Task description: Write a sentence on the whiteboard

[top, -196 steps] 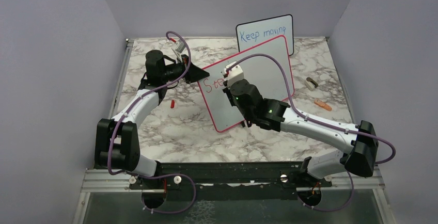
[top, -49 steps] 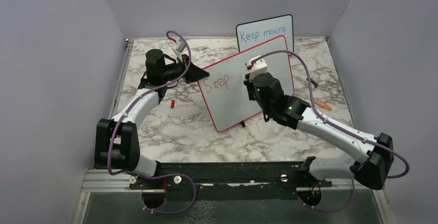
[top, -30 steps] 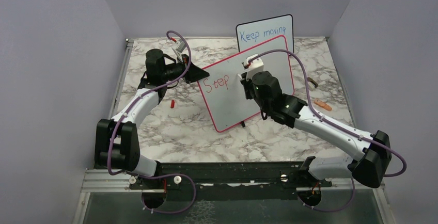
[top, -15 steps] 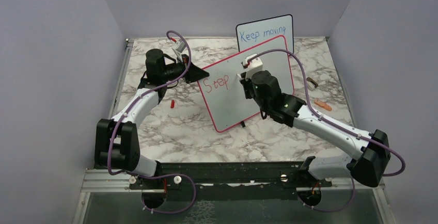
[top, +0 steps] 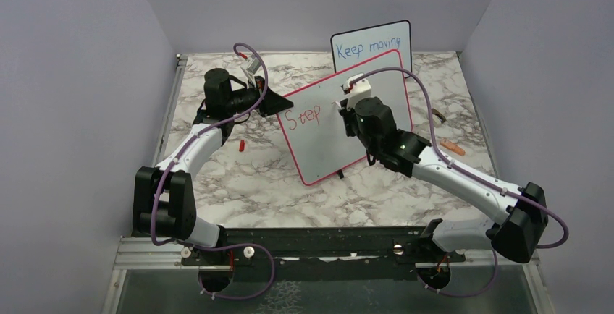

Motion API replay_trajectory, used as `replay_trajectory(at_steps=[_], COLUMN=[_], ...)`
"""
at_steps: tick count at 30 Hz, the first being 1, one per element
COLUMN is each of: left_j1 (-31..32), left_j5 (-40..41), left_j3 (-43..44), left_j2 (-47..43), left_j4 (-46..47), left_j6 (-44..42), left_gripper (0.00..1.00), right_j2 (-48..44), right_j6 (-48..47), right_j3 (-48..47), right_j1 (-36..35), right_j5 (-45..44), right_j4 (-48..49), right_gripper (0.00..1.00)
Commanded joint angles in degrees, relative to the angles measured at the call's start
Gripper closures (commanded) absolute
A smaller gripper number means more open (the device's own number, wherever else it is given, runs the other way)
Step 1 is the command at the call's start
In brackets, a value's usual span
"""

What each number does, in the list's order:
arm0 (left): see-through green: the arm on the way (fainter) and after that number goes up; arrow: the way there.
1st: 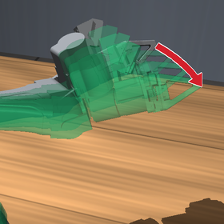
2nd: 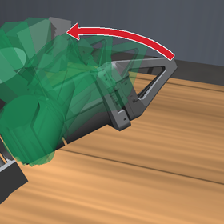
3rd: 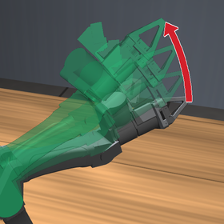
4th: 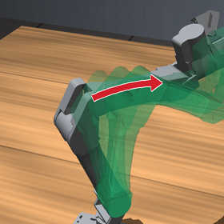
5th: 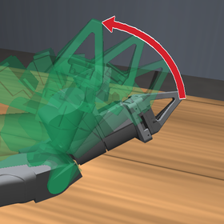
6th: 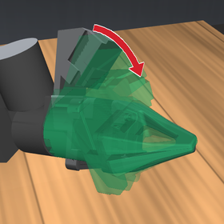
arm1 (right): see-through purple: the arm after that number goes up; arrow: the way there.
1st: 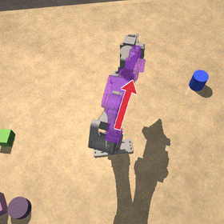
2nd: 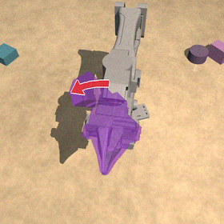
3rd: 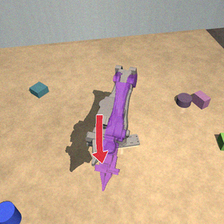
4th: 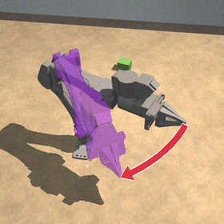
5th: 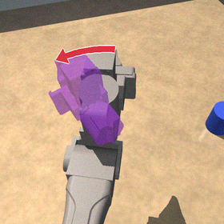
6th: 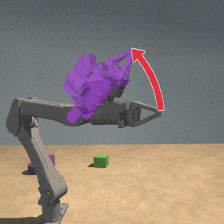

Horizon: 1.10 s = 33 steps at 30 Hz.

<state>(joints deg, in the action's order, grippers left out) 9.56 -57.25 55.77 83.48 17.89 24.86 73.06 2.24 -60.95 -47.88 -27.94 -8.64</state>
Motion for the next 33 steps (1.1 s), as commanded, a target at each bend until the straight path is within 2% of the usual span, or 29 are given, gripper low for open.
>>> replay_trajectory(at_steps=[1, 16, 33], left_j1=[1.42, 1.25, 1.16], left_j5=[-1.21, -1.15, -1.33], left_j3=[-0.65, -0.57, -0.57], left_j2=[1.33, 1.25, 1.18], left_j4=[-5.1, -5.15, -5.15], left_j6=[-3.68, -3.68, -3.59], left_gripper=[1.0, 1.0, 1.0], right_j2=[-1.04, -1.94, -1.16], right_j6=[-0.32, -0.14, -0.74], right_j3=[-0.31, -1.52, -1.62], right_j1=[0.77, 0.77, 0.83], right_j5=[-0.93, 4.44, 2.01], right_j4=[0.53, 1.22, 3.8], right_gripper=[1.0, 1.0, 1.0])
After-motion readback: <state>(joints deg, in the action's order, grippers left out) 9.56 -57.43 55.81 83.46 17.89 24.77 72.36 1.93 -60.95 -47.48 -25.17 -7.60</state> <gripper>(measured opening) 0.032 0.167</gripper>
